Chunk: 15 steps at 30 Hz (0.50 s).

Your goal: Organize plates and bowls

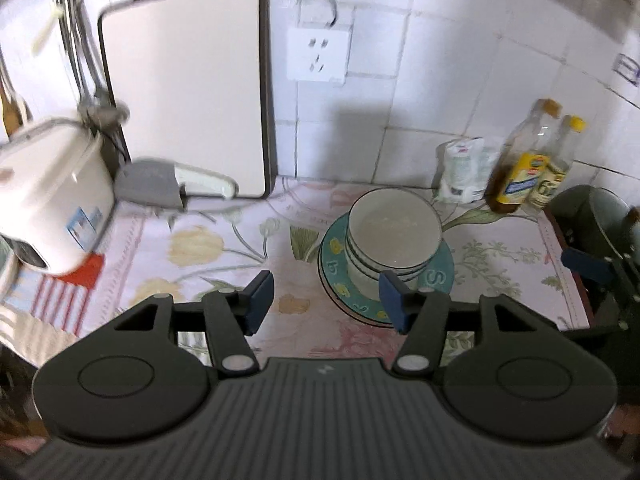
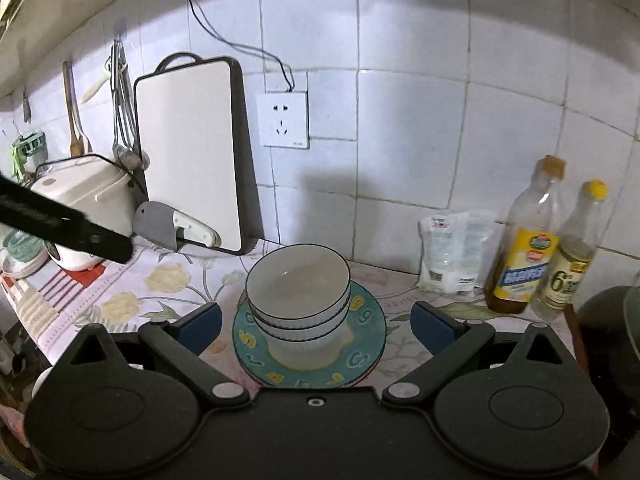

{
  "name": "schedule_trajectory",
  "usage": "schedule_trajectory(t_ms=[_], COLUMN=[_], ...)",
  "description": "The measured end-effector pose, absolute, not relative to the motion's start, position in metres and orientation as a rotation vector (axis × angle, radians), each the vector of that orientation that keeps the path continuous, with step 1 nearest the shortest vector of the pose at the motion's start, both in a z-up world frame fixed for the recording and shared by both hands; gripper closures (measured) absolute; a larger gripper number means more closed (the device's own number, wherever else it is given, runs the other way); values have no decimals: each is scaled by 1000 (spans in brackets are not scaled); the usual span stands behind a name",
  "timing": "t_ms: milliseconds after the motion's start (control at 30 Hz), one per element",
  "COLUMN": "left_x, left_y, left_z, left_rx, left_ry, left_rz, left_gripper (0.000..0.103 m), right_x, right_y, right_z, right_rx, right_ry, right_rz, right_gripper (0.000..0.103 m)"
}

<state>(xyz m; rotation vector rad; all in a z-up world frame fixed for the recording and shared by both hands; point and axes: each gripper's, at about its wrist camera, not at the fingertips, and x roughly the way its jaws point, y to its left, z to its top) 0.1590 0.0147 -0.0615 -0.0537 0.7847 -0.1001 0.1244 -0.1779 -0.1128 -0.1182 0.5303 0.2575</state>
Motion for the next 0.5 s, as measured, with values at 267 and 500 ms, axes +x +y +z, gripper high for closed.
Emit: schedule_trajectory(t_ms=[267, 500], left_x=[107, 85], left_y=[15, 17], left_z=[-33, -43], left_rx=[-24, -36], left_ry=[741, 759], left_rz=[-170, -171], left_gripper=[37, 35], right_x=[78, 52], right_y=[-171, -175], right_z=[-81, -71], right_rx=[-144, -129], right_ry=[508, 537], right_rz=[187, 111], right_gripper=[1, 1])
